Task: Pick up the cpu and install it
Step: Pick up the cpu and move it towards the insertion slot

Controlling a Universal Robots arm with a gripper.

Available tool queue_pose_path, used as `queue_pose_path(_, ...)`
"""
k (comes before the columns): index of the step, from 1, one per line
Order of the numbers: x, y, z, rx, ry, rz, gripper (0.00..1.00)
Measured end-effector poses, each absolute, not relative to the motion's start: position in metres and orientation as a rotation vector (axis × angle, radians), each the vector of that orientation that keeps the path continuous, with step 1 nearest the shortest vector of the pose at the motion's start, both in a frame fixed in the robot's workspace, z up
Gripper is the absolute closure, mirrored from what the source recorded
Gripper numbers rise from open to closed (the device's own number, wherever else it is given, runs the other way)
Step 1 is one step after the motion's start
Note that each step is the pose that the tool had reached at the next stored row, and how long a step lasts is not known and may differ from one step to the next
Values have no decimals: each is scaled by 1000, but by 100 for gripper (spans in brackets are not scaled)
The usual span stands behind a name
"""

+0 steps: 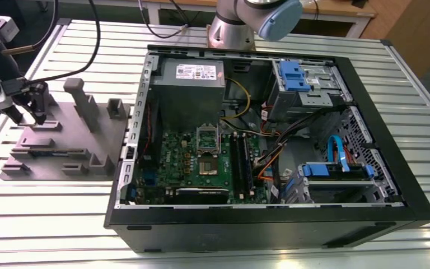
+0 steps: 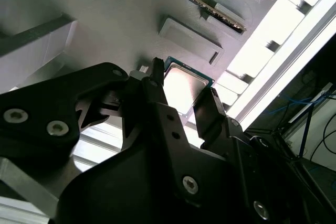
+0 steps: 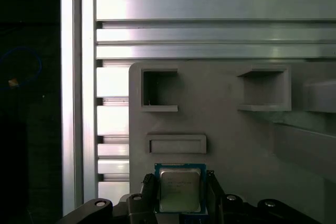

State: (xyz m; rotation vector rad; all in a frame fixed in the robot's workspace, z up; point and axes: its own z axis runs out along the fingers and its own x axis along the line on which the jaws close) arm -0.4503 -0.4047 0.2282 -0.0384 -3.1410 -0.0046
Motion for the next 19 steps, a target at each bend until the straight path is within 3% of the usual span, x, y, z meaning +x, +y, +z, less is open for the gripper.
queue_pose_path(19, -450, -405, 233, -38, -3141, -5, 53)
